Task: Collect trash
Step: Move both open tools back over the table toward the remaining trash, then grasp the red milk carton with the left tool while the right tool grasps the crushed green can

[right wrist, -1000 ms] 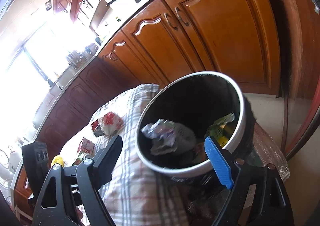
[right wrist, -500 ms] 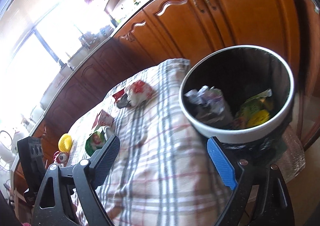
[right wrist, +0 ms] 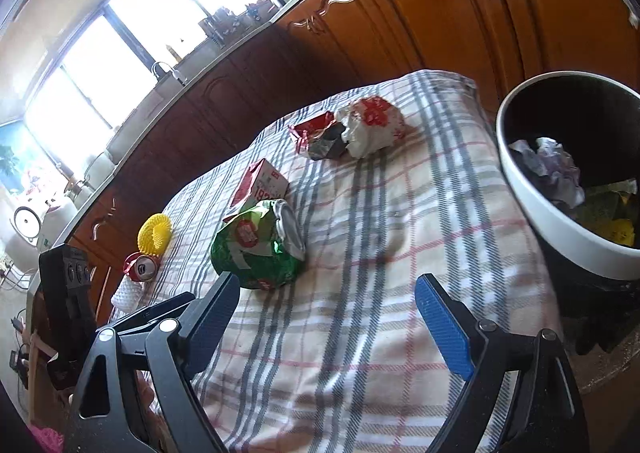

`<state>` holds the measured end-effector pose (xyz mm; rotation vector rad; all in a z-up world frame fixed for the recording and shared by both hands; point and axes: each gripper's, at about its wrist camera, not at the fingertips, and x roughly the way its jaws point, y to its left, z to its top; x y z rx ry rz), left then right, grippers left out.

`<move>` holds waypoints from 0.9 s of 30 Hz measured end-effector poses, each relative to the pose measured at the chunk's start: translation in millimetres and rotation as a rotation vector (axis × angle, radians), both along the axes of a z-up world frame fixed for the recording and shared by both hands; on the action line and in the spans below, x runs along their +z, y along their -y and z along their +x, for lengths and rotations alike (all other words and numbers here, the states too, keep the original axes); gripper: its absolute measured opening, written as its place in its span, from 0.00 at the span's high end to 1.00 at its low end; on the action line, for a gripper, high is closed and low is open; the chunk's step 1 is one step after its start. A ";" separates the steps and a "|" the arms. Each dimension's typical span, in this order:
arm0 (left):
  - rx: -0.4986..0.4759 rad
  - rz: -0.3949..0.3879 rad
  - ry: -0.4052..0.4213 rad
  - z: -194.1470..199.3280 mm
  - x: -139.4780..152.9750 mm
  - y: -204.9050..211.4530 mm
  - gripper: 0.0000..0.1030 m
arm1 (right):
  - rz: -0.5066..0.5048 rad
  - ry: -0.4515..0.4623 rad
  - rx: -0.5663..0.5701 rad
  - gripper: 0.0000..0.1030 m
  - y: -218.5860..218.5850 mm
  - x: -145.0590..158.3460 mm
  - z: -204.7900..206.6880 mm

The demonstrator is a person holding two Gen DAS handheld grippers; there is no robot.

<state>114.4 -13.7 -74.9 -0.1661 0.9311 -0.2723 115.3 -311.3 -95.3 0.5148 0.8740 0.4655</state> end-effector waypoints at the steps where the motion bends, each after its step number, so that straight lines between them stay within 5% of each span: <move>1: 0.011 0.001 0.001 1.6 0.2 -4.6 0.29 | 0.005 0.000 0.019 0.12 -6.7 -0.6 3.6; 13: 0.107 -0.012 -0.007 26.8 -0.6 -48.2 0.29 | 0.000 -0.018 0.117 0.35 -56.1 -10.9 55.0; 15: 0.106 -0.018 -0.007 31.6 -0.2 -49.5 0.29 | 0.000 -0.037 0.128 0.46 -62.4 -16.4 63.3; 17: 0.101 -0.023 -0.004 38.0 1.4 -47.4 0.29 | 0.001 -0.054 0.142 0.78 -64.6 -21.0 66.6; 27: 0.010 -0.007 0.017 74.2 6.9 3.5 0.28 | 0.019 -0.005 0.017 0.81 -7.2 -7.8 39.7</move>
